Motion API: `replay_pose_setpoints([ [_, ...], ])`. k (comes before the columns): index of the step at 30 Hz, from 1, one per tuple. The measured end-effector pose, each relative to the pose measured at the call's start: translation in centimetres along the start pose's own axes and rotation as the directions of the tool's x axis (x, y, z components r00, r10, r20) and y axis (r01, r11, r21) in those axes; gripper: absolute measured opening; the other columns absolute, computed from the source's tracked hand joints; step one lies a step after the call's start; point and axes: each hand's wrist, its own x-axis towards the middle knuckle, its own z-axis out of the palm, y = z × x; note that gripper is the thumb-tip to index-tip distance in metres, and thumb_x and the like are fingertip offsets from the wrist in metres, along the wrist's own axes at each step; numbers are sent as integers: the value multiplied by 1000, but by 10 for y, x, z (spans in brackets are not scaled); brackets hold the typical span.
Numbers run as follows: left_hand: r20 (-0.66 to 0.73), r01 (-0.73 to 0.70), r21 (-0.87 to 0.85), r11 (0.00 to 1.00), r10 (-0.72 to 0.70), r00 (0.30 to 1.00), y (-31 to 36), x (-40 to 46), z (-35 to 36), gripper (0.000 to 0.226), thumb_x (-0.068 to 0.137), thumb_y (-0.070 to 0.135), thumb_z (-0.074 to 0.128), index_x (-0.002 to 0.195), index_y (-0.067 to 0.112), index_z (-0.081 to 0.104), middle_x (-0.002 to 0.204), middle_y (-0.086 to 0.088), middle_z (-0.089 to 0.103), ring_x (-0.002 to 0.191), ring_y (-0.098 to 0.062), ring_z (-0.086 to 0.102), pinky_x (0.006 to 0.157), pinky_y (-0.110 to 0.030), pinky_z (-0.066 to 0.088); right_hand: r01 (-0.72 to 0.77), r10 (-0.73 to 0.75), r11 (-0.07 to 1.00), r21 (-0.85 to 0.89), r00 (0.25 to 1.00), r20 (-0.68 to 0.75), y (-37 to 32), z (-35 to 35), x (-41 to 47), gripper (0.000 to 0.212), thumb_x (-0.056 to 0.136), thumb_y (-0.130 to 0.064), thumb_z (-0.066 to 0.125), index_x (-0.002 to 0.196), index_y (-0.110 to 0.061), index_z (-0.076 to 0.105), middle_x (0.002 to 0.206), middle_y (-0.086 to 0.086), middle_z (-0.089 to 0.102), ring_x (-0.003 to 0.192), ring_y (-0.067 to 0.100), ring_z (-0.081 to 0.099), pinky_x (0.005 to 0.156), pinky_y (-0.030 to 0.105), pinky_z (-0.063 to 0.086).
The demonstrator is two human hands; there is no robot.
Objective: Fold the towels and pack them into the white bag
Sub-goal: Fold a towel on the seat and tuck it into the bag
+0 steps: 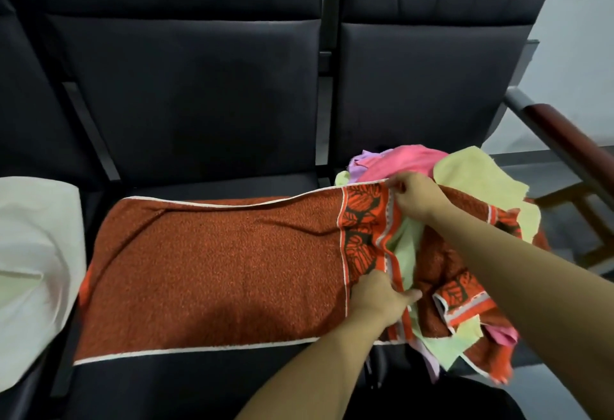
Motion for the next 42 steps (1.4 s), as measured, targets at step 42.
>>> replay_pose_setpoints([
  [42,-160,-193,-374,907,142,977,10,-69,-87,24,104,23,41,91,12,57,97,-13,64,94,-28,61,82,-36,44,-154,207,952,267,961,-184,-75,-45,-29,40,83,-2,61,123,-4,67,113,18,69,106,36,64,87,35,49],
])
